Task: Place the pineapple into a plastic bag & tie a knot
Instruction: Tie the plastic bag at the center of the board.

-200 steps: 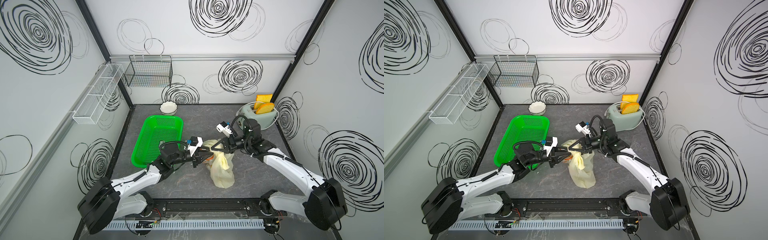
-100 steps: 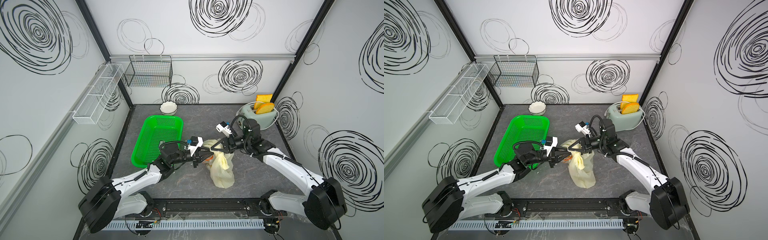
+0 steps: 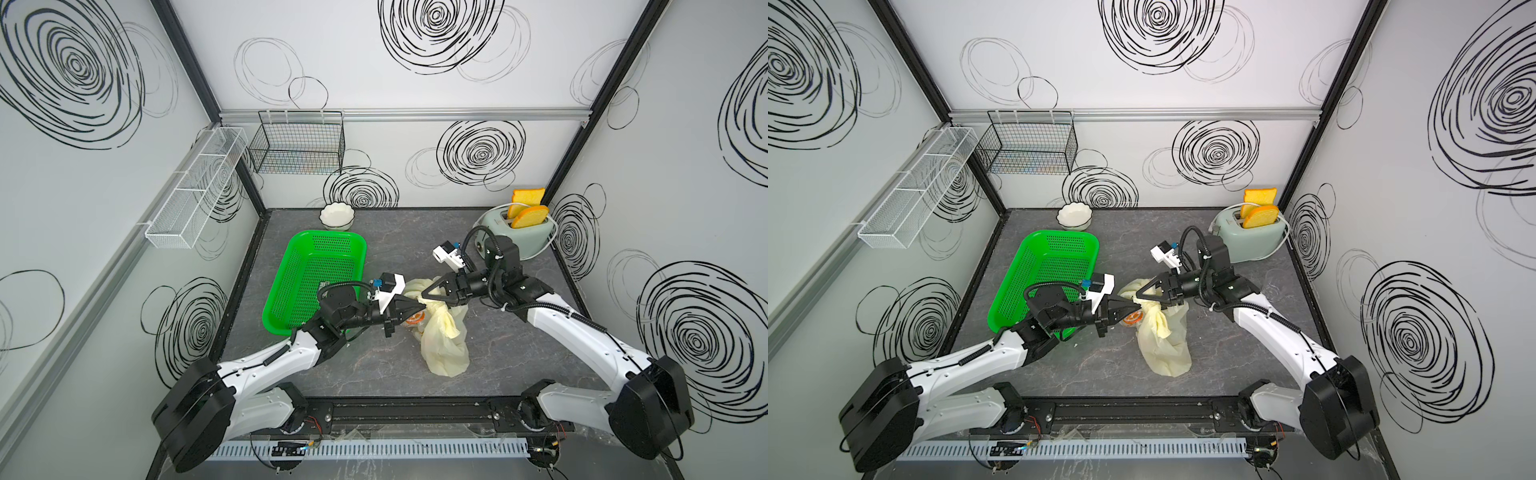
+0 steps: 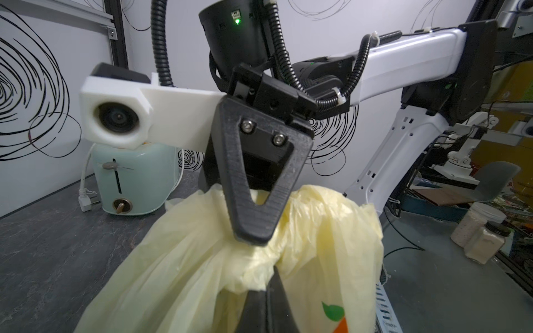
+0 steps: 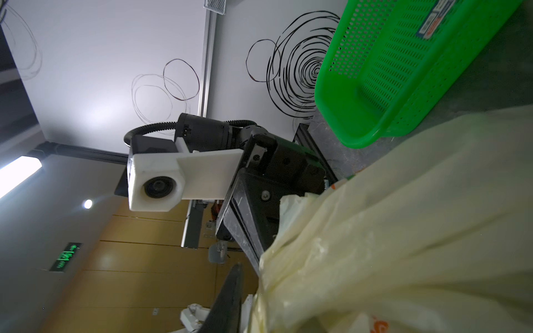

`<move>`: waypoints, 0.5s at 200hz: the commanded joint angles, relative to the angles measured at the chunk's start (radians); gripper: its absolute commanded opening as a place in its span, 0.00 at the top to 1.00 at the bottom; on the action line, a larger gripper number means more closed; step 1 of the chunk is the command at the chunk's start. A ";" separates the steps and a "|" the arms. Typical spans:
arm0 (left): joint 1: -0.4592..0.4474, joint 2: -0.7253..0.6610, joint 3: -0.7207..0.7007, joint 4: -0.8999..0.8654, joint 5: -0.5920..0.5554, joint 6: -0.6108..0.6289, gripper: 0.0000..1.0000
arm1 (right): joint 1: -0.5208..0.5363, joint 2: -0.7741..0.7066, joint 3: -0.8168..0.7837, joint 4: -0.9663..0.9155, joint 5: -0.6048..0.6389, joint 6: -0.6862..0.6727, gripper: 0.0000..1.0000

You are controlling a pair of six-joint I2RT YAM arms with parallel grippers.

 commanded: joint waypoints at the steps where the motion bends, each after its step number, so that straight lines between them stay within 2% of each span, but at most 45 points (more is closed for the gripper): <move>1: 0.000 -0.032 0.046 -0.001 -0.042 0.002 1.00 | -0.023 -0.022 0.080 -0.206 0.101 -0.150 0.58; 14: -0.006 -0.036 0.067 -0.051 -0.072 0.008 1.00 | -0.025 -0.034 0.128 -0.334 0.190 -0.240 0.46; 24: -0.011 -0.037 0.083 -0.091 -0.090 0.014 1.00 | -0.023 -0.044 0.165 -0.425 0.249 -0.308 0.41; 65: -0.053 -0.038 0.181 -0.324 -0.158 0.044 1.00 | 0.036 -0.056 0.338 -0.715 0.543 -0.465 0.35; 100: -0.081 -0.045 0.219 -0.432 -0.194 0.063 1.00 | 0.101 -0.082 0.459 -0.876 0.727 -0.489 0.34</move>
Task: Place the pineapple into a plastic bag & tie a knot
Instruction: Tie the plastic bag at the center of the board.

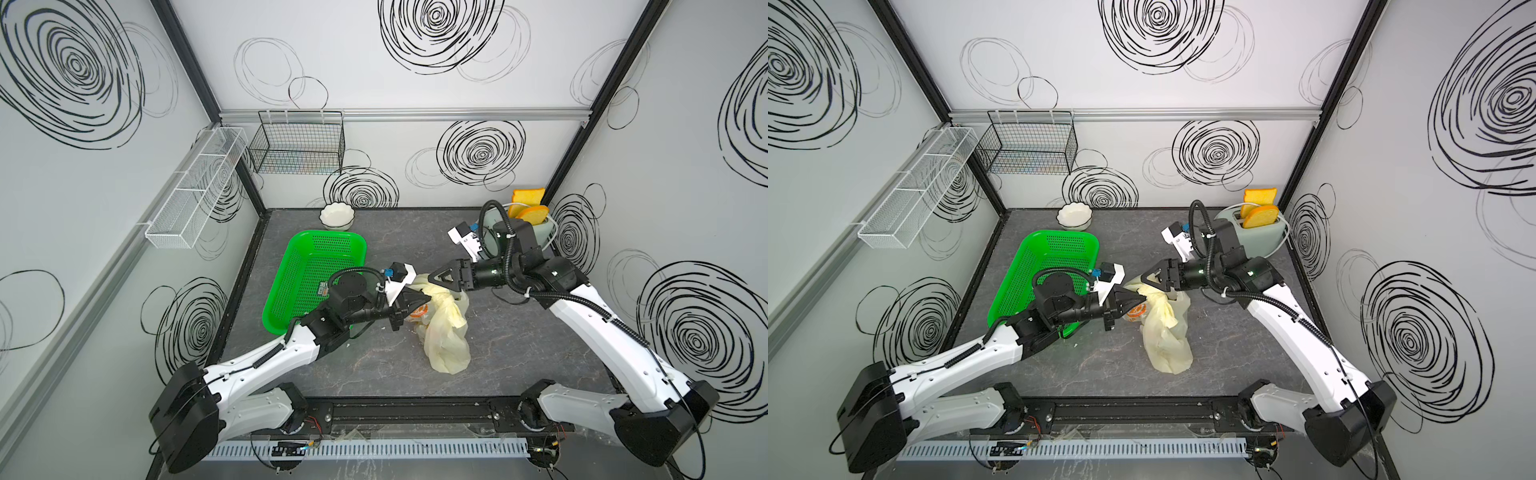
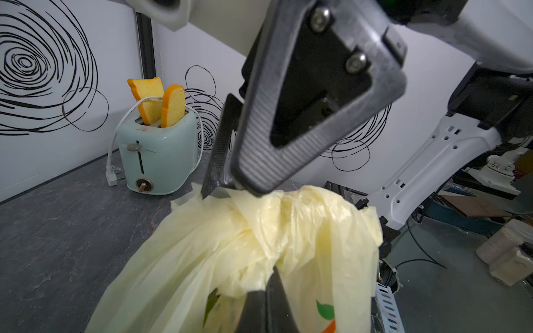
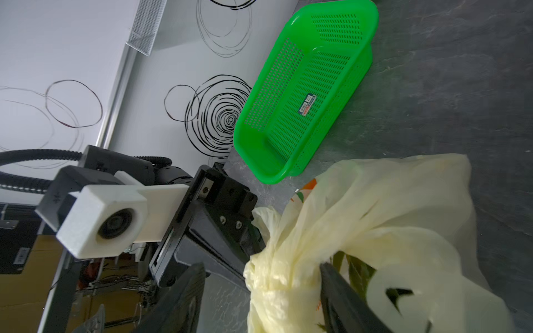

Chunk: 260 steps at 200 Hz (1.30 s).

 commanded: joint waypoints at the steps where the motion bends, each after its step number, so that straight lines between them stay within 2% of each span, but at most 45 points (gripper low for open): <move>1: -0.015 -0.025 0.042 -0.083 -0.038 0.028 1.00 | 0.038 -0.046 0.065 -0.210 0.196 -0.079 0.34; 19: -0.020 -0.025 0.044 -0.095 -0.049 0.029 1.00 | 0.057 -0.091 0.082 -0.303 0.261 -0.107 0.36; 36: -0.024 -0.019 0.047 -0.095 -0.058 0.030 1.00 | 0.060 -0.136 0.063 -0.378 0.272 -0.145 0.40; 64: -0.027 -0.010 0.066 -0.113 -0.063 0.030 1.00 | 0.060 -0.195 -0.014 -0.449 0.177 -0.167 0.47; 80: -0.027 -0.010 0.072 -0.121 -0.065 0.033 1.00 | 0.066 -0.225 -0.059 -0.428 0.119 -0.146 0.51; 134: -0.032 -0.009 0.080 -0.132 -0.072 0.035 1.00 | 0.082 -0.241 -0.178 -0.278 0.081 -0.086 0.66; 170: -0.035 -0.004 0.089 -0.144 -0.075 0.037 1.00 | 0.086 -0.249 -0.224 -0.189 0.042 -0.049 0.69; 182: -0.036 -0.003 0.094 -0.151 -0.077 0.039 1.00 | 0.087 -0.252 -0.233 -0.158 0.032 -0.035 0.73; 192: -0.037 -0.001 0.098 -0.157 -0.080 0.040 1.00 | 0.087 -0.253 -0.240 -0.136 0.028 -0.024 0.81; 213: -0.038 -0.003 0.124 -0.205 -0.093 0.043 1.00 | 0.086 -0.253 -0.241 -0.131 0.083 -0.002 1.00; 245: -0.060 -0.015 0.256 -0.415 -0.169 0.064 1.00 | 0.083 -0.231 -0.238 -0.211 0.265 0.005 1.00; 260: -0.082 -0.001 0.346 -0.567 -0.268 0.068 1.00 | 0.080 -0.217 -0.235 -0.238 0.338 0.010 1.00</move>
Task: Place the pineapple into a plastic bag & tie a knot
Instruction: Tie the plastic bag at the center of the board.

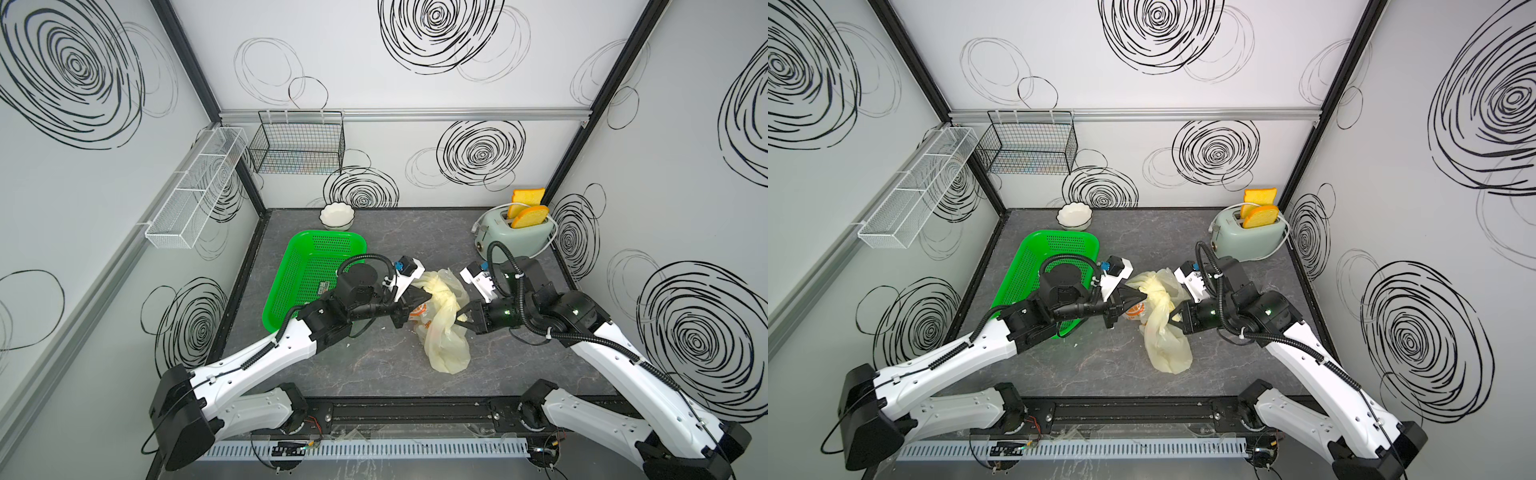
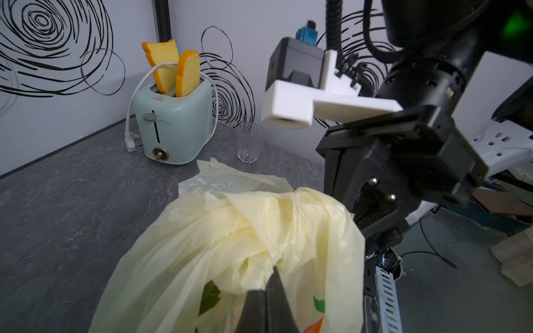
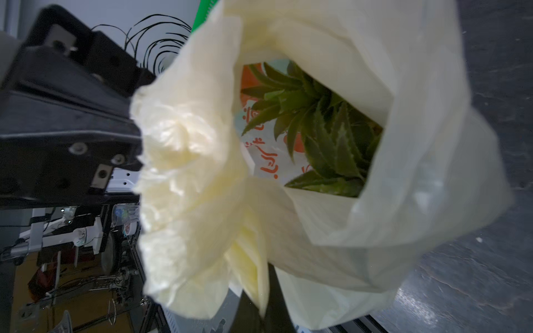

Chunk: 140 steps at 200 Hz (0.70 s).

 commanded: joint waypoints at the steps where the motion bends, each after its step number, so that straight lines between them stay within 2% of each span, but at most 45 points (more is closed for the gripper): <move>1: -0.029 0.004 0.142 -0.195 -0.130 0.026 1.00 | 0.000 0.018 -0.001 -0.061 0.156 0.012 1.00; 40: -0.111 0.074 0.345 -0.533 -0.387 0.028 1.00 | -0.012 0.030 -0.004 -0.074 0.236 0.035 1.00; 72: -0.181 0.135 0.450 -0.679 -0.654 0.044 1.00 | -0.029 0.020 0.003 -0.086 0.269 0.048 1.00; 110: -0.189 0.116 0.484 -0.625 -0.781 0.051 1.00 | -0.051 -0.025 0.040 -0.112 0.276 0.054 1.00; 140: -0.223 0.065 0.450 -0.507 -0.857 0.156 1.00 | -0.051 -0.039 0.048 -0.139 0.306 0.068 1.00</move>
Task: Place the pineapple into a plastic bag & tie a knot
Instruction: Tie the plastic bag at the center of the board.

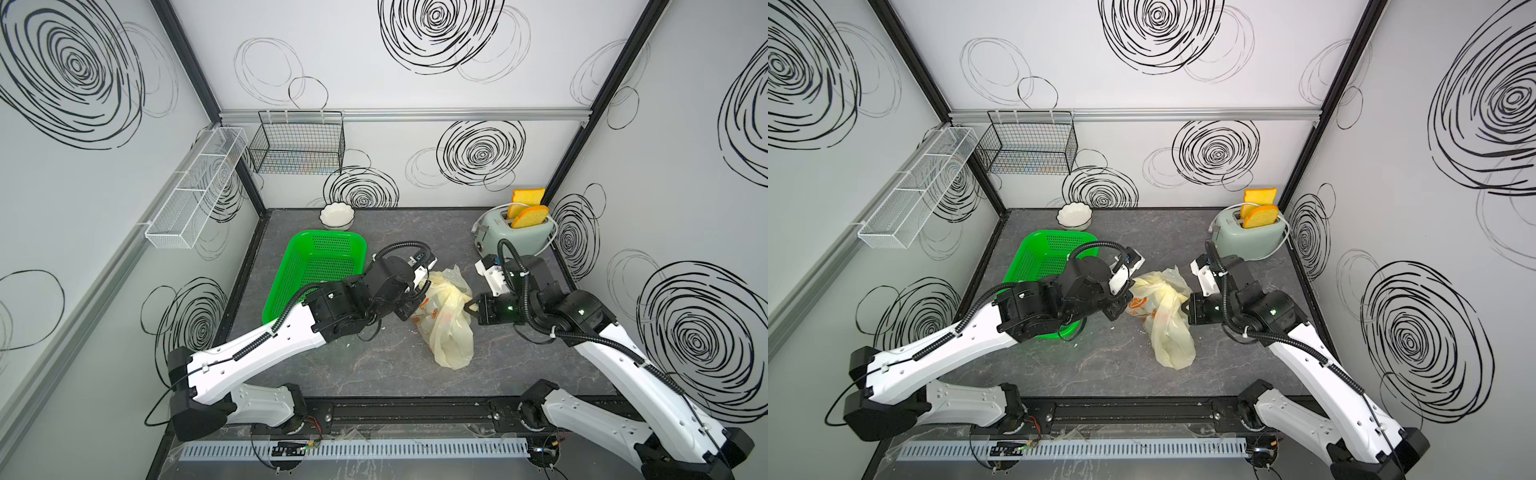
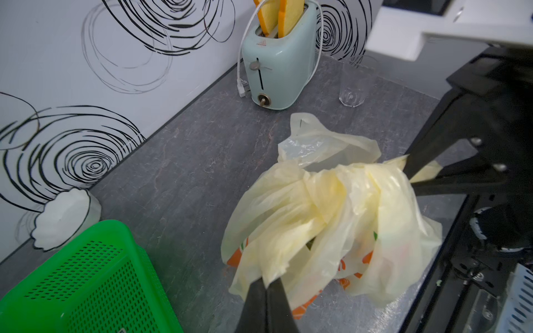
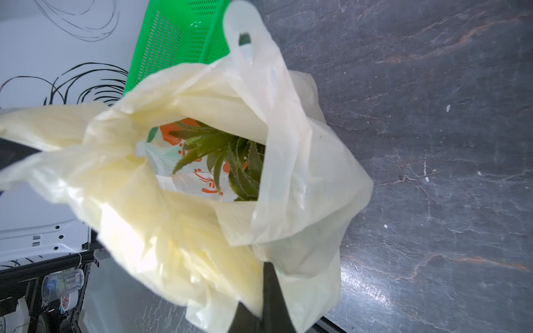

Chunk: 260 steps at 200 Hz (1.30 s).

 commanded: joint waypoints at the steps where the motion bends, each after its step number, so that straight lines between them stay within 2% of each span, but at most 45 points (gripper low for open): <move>1: -0.017 -0.072 0.011 0.115 -0.169 0.092 1.00 | -0.012 -0.021 0.023 -0.102 0.072 0.024 1.00; 38: -0.037 -0.103 -0.053 0.175 -0.305 0.217 1.00 | -0.011 -0.034 0.034 -0.176 0.156 0.053 1.00; 59: -0.028 -0.119 -0.126 0.185 -0.357 0.245 1.00 | -0.012 -0.039 0.039 -0.242 0.239 0.087 1.00; 87: 0.032 -0.157 -0.234 0.206 -0.287 0.174 1.00 | -0.015 -0.042 0.049 -0.310 0.359 0.148 1.00; 128: 0.046 -0.200 -0.399 0.255 -0.217 0.087 1.00 | -0.020 -0.004 0.033 -0.365 0.463 0.186 1.00; 167: 0.089 -0.222 -0.526 0.290 -0.208 -0.021 1.00 | -0.050 0.011 -0.023 -0.420 0.590 0.225 1.00; 218: 0.140 -0.229 -0.604 0.348 -0.193 -0.085 1.00 | -0.098 -0.002 -0.122 -0.361 0.542 0.220 1.00; 260: 0.156 -0.239 -0.634 0.339 -0.277 -0.105 1.00 | -0.110 -0.019 -0.165 -0.351 0.533 0.220 1.00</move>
